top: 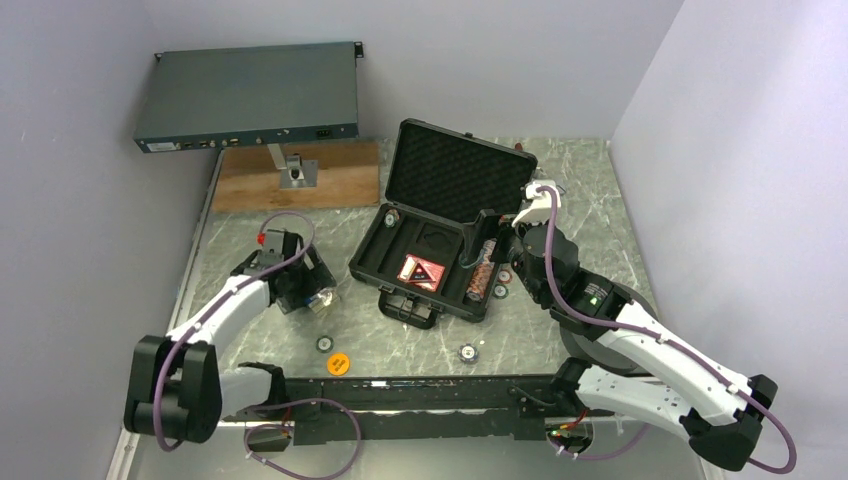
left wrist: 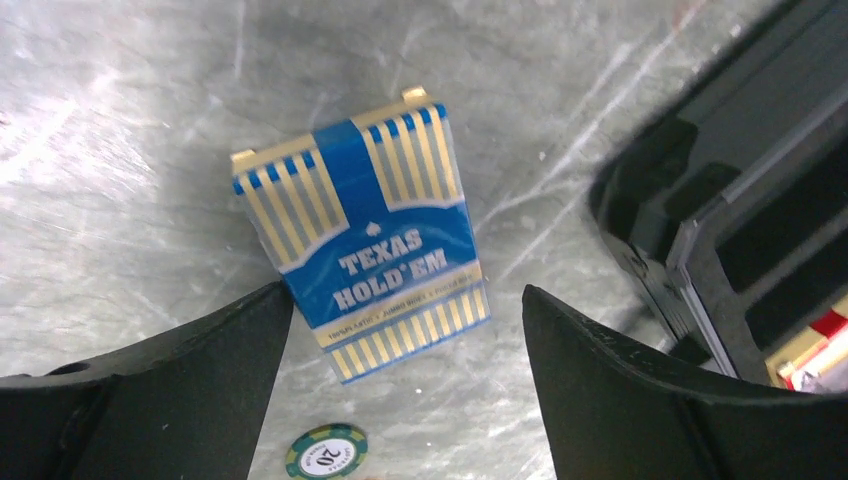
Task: Pack up texas hold em set
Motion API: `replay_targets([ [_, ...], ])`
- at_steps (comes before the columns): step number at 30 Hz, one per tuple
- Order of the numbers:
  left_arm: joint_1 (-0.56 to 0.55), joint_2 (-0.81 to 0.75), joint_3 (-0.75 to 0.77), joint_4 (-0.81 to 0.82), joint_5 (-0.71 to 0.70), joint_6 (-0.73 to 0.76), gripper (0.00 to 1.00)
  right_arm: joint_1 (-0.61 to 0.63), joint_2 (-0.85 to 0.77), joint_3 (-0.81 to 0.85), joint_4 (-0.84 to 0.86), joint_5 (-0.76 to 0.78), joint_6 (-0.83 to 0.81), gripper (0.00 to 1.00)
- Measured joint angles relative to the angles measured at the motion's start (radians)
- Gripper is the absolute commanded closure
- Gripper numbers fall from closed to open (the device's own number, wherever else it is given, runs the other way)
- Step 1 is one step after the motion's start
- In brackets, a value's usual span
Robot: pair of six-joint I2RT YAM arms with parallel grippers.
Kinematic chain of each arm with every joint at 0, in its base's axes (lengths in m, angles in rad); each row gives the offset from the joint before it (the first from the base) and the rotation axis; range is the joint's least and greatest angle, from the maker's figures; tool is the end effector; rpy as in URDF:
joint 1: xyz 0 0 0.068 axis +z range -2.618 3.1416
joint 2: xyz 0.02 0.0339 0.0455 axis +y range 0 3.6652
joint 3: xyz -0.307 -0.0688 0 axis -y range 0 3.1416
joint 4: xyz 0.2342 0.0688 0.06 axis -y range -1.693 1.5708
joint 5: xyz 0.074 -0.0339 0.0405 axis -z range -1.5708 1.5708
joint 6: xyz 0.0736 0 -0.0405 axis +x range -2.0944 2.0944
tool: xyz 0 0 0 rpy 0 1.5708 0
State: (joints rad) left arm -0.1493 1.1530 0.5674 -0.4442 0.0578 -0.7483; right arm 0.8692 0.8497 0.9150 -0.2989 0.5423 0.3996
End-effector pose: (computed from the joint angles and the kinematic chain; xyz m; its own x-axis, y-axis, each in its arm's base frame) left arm 0.1969 -0.0339 0.1882 -0.7423 -0.5752 -0.3437 -0.4464 0.8070 -0.3867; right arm 0.1455 0.1133 0.3875 -0.2661 0.2014 -0.9427 -0.2460 0.9314 0.2684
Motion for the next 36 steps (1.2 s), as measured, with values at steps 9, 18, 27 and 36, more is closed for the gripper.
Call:
replay_targets([
  [9, -0.049, 0.103, 0.088, -0.076, -0.154, 0.0, 0.13, 0.0, 0.001, -0.015, 0.0, 0.001, 0.001, 0.0],
  [18, -0.082, 0.226, 0.188, -0.11, -0.22, -0.027, 0.17, 0.0, 0.023, -0.015, 0.0, 0.0, -0.003, 0.0],
  [27, -0.108, 0.274, 0.216, -0.143, -0.266, -0.063, 0.19, 0.0, 0.027, -0.015, 0.001, 0.007, -0.016, 0.0],
  [36, -0.127, 0.31, 0.212, -0.138, -0.266, -0.08, 0.27, 0.0, 0.027, -0.027, 0.001, 0.011, -0.023, 0.0],
])
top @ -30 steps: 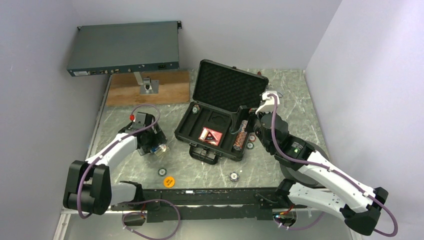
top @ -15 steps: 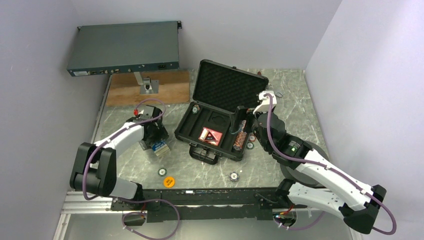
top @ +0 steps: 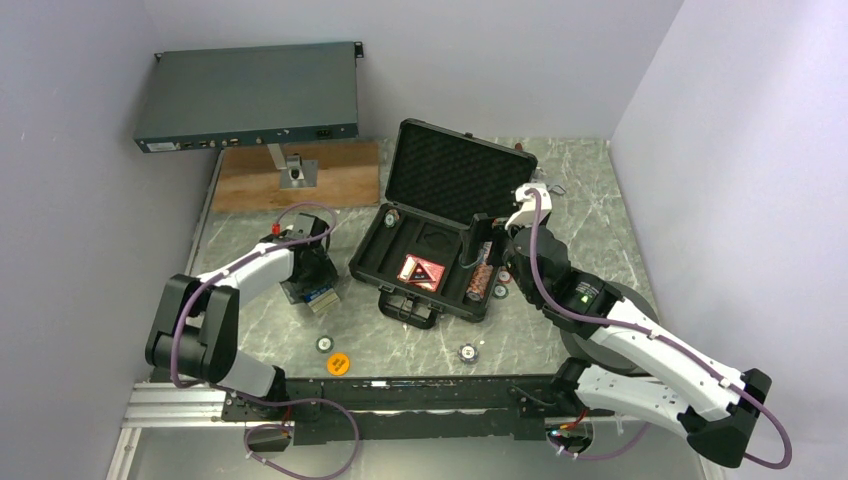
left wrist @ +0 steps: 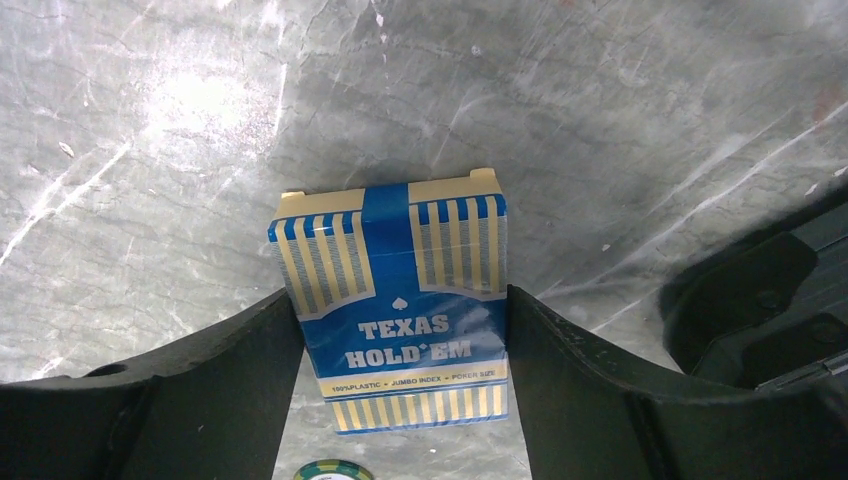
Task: Pack up texas hold em set
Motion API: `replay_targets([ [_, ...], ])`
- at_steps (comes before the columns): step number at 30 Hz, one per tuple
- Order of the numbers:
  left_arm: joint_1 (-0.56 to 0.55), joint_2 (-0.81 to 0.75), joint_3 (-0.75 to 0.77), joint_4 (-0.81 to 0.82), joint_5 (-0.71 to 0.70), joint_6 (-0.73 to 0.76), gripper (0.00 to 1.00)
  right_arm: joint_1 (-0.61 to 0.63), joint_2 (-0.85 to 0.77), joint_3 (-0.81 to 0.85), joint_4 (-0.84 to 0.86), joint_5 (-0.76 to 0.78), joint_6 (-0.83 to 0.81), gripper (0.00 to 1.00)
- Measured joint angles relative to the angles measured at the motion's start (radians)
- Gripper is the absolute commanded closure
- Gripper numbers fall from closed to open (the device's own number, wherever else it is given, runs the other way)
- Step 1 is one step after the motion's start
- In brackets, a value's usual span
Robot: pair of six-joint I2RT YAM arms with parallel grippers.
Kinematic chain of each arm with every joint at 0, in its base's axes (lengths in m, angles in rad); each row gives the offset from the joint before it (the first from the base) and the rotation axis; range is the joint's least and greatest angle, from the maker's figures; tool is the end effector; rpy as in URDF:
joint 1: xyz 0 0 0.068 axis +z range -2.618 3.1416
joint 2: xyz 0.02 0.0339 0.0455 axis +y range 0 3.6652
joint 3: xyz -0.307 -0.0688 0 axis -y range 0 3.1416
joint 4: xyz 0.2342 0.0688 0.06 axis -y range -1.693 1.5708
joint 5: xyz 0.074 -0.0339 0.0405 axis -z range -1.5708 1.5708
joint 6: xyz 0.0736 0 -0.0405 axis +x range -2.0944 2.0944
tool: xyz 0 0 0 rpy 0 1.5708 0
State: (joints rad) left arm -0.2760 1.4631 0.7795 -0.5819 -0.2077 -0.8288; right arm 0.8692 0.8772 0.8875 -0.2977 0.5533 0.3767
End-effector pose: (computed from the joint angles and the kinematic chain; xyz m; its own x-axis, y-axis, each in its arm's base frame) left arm 0.2450 -0.0536 0.1781 -0.7727 -0.5308 -0.3481 -0.5365 0.8392 -0.0887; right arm 0.1511 0.1189 0.3733 -0.2895 0.1423 -0.9465 -0.2345 0.9482 0.2143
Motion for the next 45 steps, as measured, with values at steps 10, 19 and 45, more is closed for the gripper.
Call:
replay_targets([
  [10, -0.018, -0.002, 0.0, 0.005, -0.008, 0.01, 0.85, 0.0, 0.005, -0.001, 0.0, 0.017, -0.003, 0.0],
  [19, -0.043, -0.067, 0.0, -0.039, -0.058, 0.062, 1.0, 0.0, 0.031, -0.002, 0.0, 0.018, -0.003, 0.0],
  [45, -0.16, -0.389, 0.182, -0.021, 0.066, 0.623, 1.0, 0.0, 0.051, -0.002, 0.0, 0.012, 0.01, 0.0],
])
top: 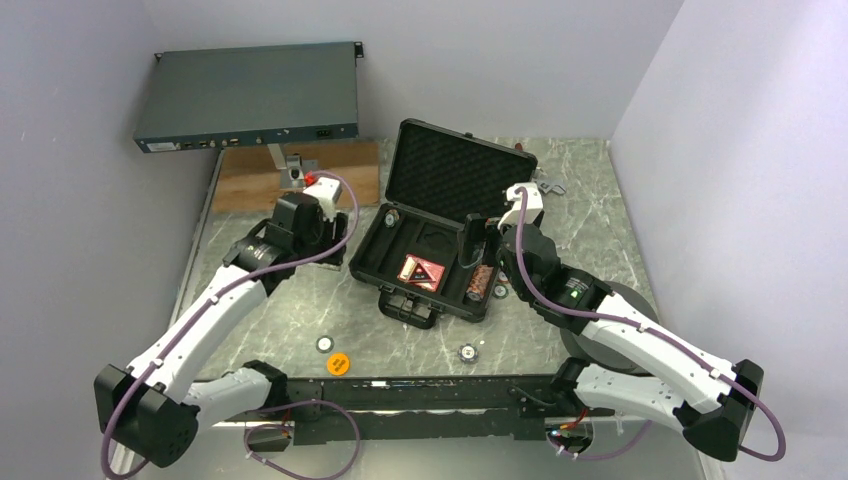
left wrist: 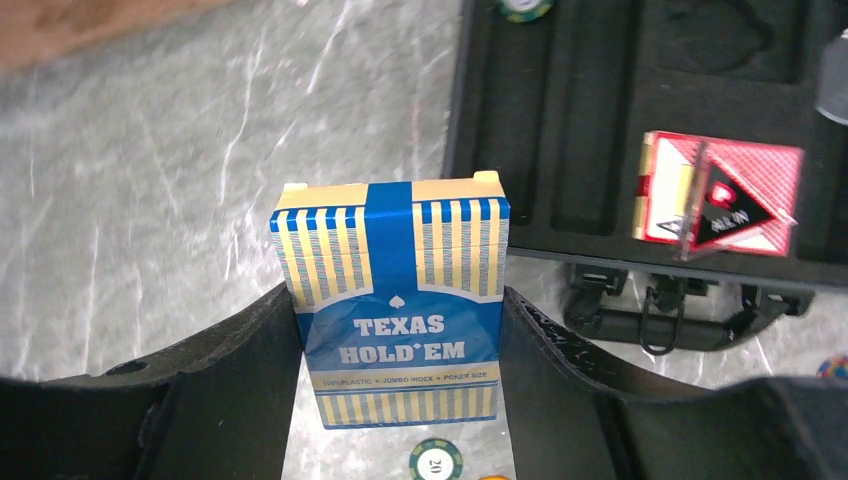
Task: Pack up texas hold em set
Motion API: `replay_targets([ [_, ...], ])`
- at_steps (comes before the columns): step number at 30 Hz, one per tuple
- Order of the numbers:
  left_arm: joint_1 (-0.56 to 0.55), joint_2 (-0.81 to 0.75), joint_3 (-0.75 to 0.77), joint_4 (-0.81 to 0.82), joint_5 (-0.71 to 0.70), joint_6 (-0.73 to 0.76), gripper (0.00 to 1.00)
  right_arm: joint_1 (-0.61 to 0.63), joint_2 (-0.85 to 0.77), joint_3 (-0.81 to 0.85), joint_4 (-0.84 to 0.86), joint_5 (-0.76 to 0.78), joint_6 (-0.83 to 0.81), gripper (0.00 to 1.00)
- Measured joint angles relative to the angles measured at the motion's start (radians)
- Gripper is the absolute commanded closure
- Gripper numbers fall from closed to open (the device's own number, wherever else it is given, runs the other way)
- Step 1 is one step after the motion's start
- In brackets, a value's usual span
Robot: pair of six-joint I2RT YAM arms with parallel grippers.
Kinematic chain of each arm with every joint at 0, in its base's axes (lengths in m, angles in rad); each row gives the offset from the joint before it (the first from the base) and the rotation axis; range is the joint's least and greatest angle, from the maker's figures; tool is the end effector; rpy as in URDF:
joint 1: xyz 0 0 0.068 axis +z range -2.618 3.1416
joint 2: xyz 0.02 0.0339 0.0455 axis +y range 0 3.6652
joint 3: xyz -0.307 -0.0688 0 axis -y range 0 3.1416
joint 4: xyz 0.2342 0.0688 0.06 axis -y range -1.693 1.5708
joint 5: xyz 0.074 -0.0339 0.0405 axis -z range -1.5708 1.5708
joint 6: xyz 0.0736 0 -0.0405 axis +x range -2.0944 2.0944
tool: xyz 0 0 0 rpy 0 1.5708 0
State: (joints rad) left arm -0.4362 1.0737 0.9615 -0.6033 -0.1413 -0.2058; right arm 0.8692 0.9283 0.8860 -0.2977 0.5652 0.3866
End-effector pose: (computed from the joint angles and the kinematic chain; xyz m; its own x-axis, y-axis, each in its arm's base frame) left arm 0.2073 -0.0852 0.3204 -0.6478 0.0788 -0.7577 0.1937 0.9790 -0.0638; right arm 0.1598 0.1280 0.3639 -0.3197 0.1150 -0.9405 -0.2144 0.9581 0.1900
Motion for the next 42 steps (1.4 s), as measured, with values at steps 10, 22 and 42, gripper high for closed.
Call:
replay_targets([
  [10, -0.148, 0.108, 0.147, 0.026, 0.166, 0.4, 1.0, 0.0, 0.0, -0.001, 0.0, -0.016, 0.012, 0.0],
  [22, -0.227, 0.443, 0.394, -0.026, 0.279, 0.746, 1.0, 0.0, -0.042, -0.02, -0.008, 0.002, 0.019, 0.0],
  [42, -0.248, 0.818, 0.665, -0.102, 0.502, 1.328, 1.0, 0.0, -0.291, -0.031, -0.061, 0.222, 0.044, 0.01],
])
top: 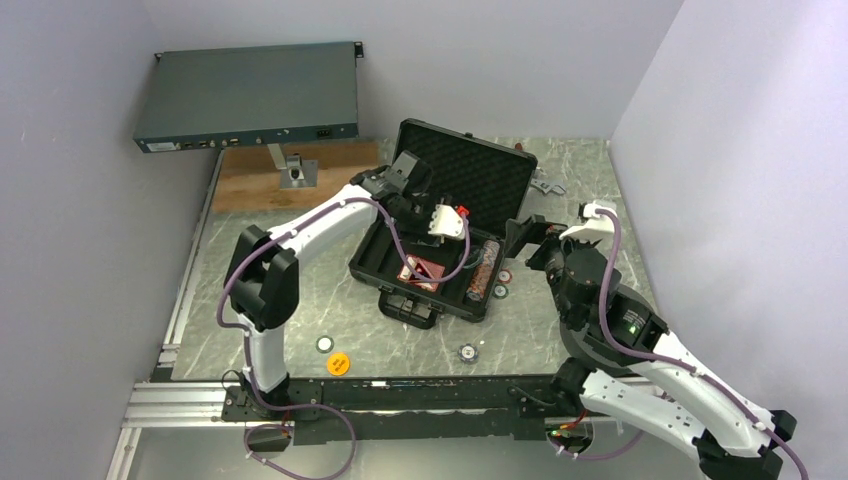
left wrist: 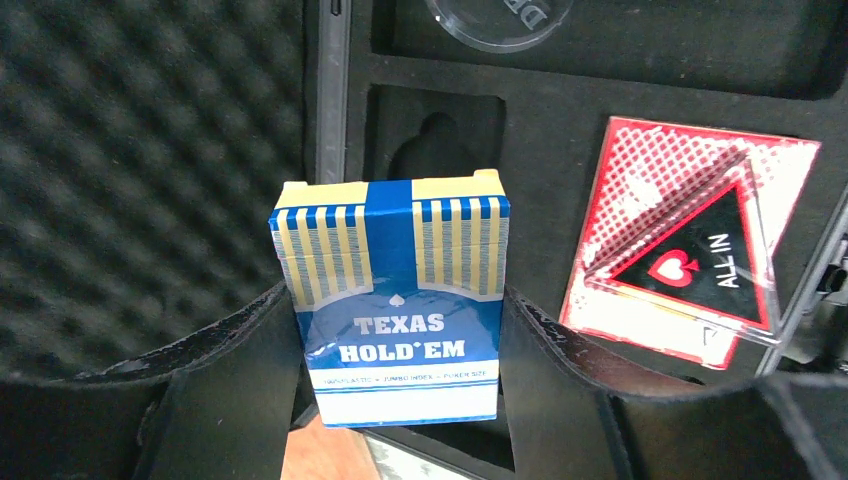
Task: Pack up texas hold em set
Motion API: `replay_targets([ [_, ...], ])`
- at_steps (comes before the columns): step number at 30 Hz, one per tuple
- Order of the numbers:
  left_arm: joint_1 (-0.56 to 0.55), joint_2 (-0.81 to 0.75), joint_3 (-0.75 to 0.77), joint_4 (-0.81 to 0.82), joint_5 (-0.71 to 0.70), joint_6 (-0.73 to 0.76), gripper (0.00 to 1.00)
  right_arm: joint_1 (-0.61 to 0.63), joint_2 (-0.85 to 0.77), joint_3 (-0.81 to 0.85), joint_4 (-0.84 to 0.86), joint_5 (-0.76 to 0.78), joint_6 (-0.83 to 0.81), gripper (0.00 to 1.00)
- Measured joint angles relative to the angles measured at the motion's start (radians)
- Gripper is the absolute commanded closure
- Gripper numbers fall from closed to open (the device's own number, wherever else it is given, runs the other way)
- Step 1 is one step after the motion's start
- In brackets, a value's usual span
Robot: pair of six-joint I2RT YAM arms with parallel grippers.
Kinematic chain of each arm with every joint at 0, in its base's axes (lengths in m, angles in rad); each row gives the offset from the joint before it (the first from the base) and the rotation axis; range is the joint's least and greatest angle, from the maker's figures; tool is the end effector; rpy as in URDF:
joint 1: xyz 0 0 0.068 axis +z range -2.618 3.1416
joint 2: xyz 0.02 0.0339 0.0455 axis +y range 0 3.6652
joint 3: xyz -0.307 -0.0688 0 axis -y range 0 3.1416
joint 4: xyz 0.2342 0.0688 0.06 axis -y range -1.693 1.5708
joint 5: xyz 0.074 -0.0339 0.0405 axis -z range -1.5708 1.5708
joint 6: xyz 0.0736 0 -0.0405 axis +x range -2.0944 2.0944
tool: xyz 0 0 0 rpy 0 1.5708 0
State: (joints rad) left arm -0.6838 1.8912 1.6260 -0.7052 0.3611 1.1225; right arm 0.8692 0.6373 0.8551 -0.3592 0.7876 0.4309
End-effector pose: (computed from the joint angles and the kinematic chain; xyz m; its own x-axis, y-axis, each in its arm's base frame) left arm 0.3240 -0.2976 0.2835 0.3948 0.7658 -0.5076 0.8996 -0.2101 0.3828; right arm 0.1132 0.0531 0.3876 -0.1186 0.3162 -0.9412 -0.0402 0.9456 0.3228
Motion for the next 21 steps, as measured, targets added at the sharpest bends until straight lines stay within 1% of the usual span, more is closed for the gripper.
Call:
replay_targets([
  [10, 0.001, 0.061, 0.082, -0.023, 0.0, 0.094, 1.0, 0.0, 0.014, 0.0, -0.043, 0.014, 0.005, 0.01],
  [21, 0.001, 0.141, 0.087, 0.016, 0.002, 0.097, 1.0, 0.0, 0.023, -0.016, -0.055, 0.013, 0.017, 0.01],
])
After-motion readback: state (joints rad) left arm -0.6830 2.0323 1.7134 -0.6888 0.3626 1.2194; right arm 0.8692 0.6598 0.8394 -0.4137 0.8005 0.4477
